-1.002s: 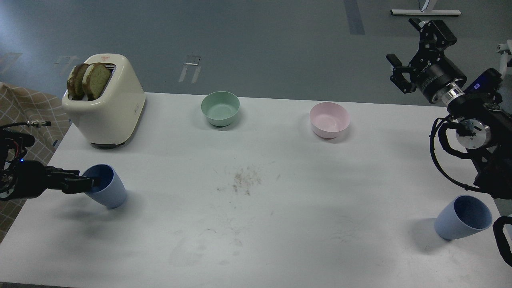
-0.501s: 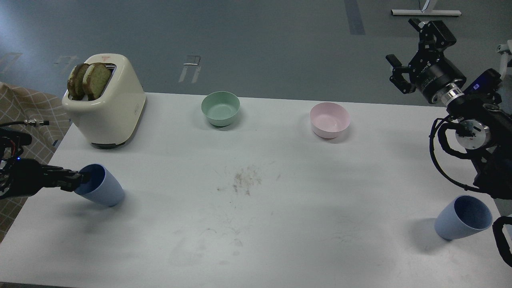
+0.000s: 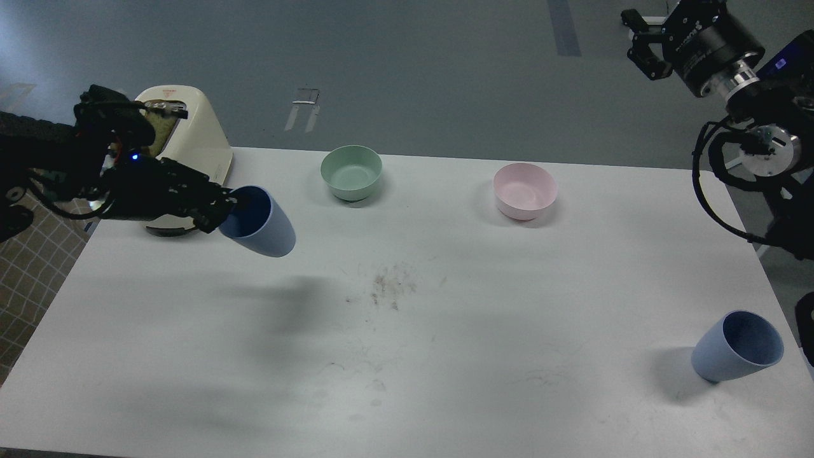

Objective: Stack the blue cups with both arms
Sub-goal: 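Lift the blue cup with the left gripper and carry it to table center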

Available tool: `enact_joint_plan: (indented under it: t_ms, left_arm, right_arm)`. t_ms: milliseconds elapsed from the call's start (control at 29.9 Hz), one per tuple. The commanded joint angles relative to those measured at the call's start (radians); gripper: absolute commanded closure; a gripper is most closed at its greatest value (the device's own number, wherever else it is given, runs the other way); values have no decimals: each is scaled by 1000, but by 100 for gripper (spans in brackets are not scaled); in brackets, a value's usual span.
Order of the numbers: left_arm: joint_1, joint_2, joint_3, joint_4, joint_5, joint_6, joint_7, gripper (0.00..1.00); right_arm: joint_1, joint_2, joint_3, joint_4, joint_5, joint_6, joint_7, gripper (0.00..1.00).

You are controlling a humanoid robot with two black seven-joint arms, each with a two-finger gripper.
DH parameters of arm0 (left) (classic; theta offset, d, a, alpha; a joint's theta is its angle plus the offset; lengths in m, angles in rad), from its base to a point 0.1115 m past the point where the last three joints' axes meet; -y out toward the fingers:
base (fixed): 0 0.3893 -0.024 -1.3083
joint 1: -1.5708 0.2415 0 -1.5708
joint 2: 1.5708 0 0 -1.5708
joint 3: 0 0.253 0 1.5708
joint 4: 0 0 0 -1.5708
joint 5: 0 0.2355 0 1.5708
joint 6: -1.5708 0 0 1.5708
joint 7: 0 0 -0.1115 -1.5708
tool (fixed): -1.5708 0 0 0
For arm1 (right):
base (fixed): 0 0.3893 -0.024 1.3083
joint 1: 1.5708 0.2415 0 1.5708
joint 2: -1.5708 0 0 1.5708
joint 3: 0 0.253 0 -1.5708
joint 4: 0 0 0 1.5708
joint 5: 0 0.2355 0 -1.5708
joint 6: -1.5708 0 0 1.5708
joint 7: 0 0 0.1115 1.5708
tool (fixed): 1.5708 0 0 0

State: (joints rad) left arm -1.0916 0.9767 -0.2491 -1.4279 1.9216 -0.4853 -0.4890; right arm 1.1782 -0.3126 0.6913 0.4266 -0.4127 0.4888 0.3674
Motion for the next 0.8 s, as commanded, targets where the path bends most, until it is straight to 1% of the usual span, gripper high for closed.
enact_joint_plan:
  t_ms: [0, 67, 134, 200, 334, 401, 534, 768]
  left_arm:
    - [-54, -159, 4, 43, 17, -3, 0, 100]
    - [-65, -277, 5, 90, 19, -3, 0, 100]
    - [-67, -347, 13, 119, 20, -3, 0, 100]
    - [-70, -394, 28, 139, 34, -3, 0, 100]
    - [-91, -518, 118, 210, 94, -3, 0, 100]
    - [-100, -553, 143, 230, 115, -3, 0, 100]
    - [-120, -659, 166, 317, 126, -3, 0, 100]
    - [-136, -722, 205, 348, 126, -3, 0, 100]
  right_arm:
    - [67, 4, -56, -5, -1, 0, 1, 0]
    - [104, 13, -99, -3, 0, 0, -1, 0]
    - [121, 29, -117, -2, 0, 0, -1, 0]
    - [123, 30, -119, -2, 0, 0, 1, 0]
    - [124, 30, -119, 0, 2, 0, -1, 0]
    - [124, 30, -119, -2, 2, 0, -1, 0]
    - [118, 27, -119, 0, 2, 0, -1, 0]
    - [118, 24, -119, 1, 2, 0, -1, 0]
